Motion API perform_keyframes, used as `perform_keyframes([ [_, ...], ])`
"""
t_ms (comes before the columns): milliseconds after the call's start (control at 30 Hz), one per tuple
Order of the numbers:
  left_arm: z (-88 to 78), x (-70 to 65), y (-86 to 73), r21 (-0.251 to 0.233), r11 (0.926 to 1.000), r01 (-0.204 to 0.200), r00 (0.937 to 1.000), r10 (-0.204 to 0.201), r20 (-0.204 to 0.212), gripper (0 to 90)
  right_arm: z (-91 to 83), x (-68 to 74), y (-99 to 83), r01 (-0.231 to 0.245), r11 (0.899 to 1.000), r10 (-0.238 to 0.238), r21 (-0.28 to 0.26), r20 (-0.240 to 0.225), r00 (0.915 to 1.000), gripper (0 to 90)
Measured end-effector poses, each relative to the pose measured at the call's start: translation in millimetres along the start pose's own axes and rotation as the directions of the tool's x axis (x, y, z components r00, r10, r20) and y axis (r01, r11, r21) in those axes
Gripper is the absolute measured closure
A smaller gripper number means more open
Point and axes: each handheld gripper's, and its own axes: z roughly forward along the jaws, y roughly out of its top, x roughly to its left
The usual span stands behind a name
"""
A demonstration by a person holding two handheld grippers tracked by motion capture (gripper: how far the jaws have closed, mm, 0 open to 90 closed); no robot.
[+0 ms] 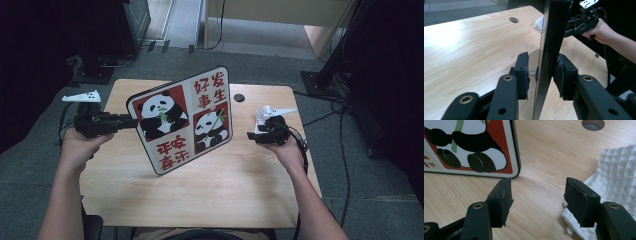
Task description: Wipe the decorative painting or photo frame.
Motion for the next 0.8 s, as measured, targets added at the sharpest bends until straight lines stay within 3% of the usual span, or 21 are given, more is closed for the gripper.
perform_keyframes([
  [267, 3.0, 2.2, -1.5, 0.002, 1.0, 0.007, 0.9998, -0.007, -0.019, 59.2, 0.0, -0.9, -0.2, -0.002, 1.0, 0.002, -0.009, -0.009, 1.0, 38.8],
  [800, 8.0, 7.5, -5.7, 0.015, 0.9997, 0.017, 0.9993, -0.017, -0.034, 57.4, 0.6, 0.7, 0.2, -0.005, 1.0, 0.005, -0.009, -0.021, 0.9998, 38.8],
])
